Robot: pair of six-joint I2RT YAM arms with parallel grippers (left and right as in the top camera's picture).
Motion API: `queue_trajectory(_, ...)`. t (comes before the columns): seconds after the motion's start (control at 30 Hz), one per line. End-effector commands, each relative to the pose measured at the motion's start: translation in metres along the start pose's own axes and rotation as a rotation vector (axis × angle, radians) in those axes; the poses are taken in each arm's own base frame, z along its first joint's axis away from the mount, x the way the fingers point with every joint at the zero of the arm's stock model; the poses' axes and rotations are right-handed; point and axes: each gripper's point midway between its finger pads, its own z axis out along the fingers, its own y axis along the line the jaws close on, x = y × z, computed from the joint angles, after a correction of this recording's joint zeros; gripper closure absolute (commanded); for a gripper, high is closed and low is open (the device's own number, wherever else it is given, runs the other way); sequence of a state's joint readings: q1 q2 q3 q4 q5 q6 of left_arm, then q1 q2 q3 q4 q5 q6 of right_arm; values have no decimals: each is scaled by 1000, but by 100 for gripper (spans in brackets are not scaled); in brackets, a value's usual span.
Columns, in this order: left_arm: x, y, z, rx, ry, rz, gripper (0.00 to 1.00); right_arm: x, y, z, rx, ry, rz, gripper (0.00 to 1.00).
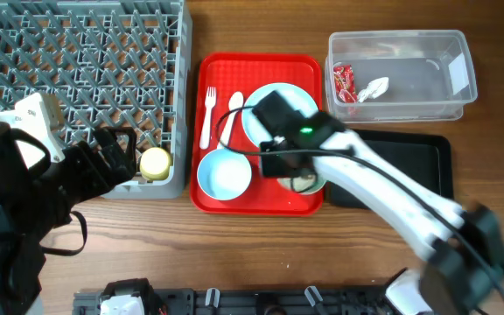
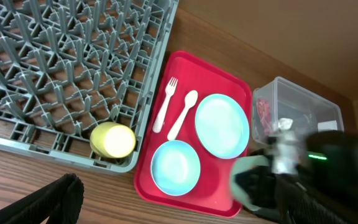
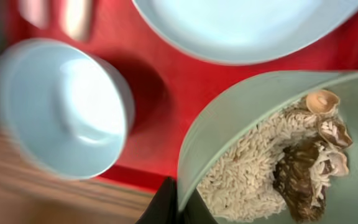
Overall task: Sort waste into correct bins and load items into the dishwasher rack
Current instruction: 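Grasp the green bowl of rice with the right gripper, then tip the green bowl over the black tray to empty the rice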
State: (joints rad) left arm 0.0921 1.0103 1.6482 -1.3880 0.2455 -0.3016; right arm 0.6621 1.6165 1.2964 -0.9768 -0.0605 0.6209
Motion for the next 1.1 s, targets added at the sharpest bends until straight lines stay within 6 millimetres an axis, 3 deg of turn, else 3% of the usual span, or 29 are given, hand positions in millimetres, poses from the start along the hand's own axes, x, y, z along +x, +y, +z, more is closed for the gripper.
queue_trajectory(0.0,-1,-5,-3,22,-6,15,0,-4,2,-54,-184,-35,15,96)
queue_trajectory(0.1,-1,-5,-3,22,-6,15,0,-6,-29,-70,-190,-31,67,96)
queue_trajectory(0.2,-1,-5,-3,22,-6,15,0,-7,-56,-74,-229,-1,58,95)
queue_trajectory(0.5,-1,-5,-3,22,-6,15,0,-9,-93,-69,-698,-56,60,96)
queue_trajectory(0.63,-1,-5,-3,22,-6,15,0,-2,-115,-53,-833,-107,114,96)
queue_trajectory(0.83,-1,-5,-3,22,-6,15,0,-14,-123,-66,-1093,-296,90,96)
queue_trajectory(0.97,-1,-5,-3,22,-6,15,0,-13,-124,-64,-1093,-284,110,96)
queue_trajectory(1.07,-1,-5,-3,22,-6,15,0,-9,-133,-47,-993,-218,156,96)
